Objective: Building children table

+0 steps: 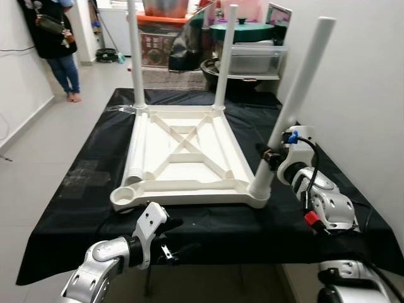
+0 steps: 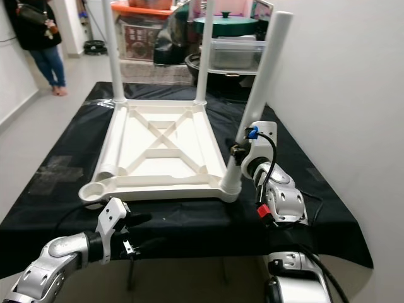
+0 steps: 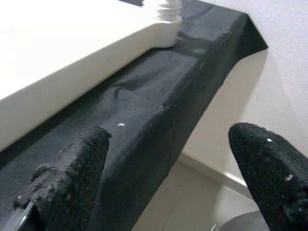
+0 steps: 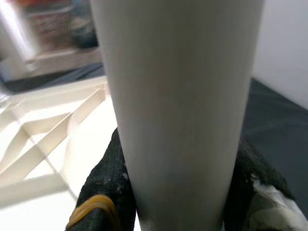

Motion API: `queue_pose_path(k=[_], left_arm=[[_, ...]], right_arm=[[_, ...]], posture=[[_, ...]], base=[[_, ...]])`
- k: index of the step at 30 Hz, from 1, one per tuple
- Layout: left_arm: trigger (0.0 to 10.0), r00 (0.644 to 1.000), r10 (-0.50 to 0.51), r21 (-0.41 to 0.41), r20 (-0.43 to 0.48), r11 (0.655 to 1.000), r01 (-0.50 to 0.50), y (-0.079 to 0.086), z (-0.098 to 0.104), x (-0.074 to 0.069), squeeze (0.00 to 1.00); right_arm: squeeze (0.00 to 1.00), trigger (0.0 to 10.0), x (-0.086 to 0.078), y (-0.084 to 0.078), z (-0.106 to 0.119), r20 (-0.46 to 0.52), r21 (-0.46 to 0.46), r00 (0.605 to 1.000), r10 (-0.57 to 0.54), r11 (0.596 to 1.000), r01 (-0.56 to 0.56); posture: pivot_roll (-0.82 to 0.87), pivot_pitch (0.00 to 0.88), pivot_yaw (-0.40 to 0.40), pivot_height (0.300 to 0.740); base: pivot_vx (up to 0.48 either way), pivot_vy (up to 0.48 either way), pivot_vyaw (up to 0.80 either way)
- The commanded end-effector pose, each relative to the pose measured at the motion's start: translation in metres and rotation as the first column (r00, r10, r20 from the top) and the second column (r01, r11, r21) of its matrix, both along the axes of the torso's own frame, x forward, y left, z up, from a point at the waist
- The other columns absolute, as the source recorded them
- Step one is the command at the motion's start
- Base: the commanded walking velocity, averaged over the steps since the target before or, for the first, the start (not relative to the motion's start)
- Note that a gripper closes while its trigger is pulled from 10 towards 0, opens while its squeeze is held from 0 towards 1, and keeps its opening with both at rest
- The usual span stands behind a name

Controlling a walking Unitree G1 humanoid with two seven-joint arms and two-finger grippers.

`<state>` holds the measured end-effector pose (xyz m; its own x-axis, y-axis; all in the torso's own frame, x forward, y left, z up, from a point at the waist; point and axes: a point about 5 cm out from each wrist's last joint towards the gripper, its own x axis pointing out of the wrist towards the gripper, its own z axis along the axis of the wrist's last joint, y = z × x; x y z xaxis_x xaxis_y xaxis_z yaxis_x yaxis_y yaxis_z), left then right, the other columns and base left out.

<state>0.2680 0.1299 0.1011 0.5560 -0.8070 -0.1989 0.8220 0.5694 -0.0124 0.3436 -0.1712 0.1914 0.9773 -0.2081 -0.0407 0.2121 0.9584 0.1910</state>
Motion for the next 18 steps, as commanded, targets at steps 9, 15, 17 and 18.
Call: queue_pose_path(k=[9,15,17,18], left_arm=[[10.0,1.0,-0.014,0.009,0.002,1.0,0.014,-0.001,0.001,0.004,0.0],[10.0,1.0,-0.013,0.002,0.005,1.0,0.013,-0.003,0.001,0.004,0.0],[10.0,1.0,-0.013,0.004,0.003,1.0,0.013,-0.002,0.0,0.003,0.0],[10.0,1.0,-0.013,0.004,0.002,1.0,0.013,-0.001,0.0,0.003,0.0]], right_arm=[[1.0,10.0,0.013,0.011,0.023,0.08,-0.047,0.909,0.409,0.912,-0.407],[0.0,10.0,0.009,-0.009,0.03,0.029,-0.177,0.724,0.689,0.716,-0.675],[0.0,10.0,-0.001,-0.012,0.028,-0.025,-0.225,0.614,0.789,0.594,-0.773],[0.0,10.0,-0.001,-0.014,0.027,-0.044,-0.241,0.608,0.793,0.582,-0.777]], posture=[[0.0,0.0,-0.075,0.74],[0.0,0.0,-0.077,0.74],[0.01,0.0,-0.077,0.74],[0.01,0.0,-0.077,0.74]], base=[[0.0,0.0,0.0],[0.0,0.0,0.0],[0.0,0.0,0.0],[0.0,0.0,0.0]])
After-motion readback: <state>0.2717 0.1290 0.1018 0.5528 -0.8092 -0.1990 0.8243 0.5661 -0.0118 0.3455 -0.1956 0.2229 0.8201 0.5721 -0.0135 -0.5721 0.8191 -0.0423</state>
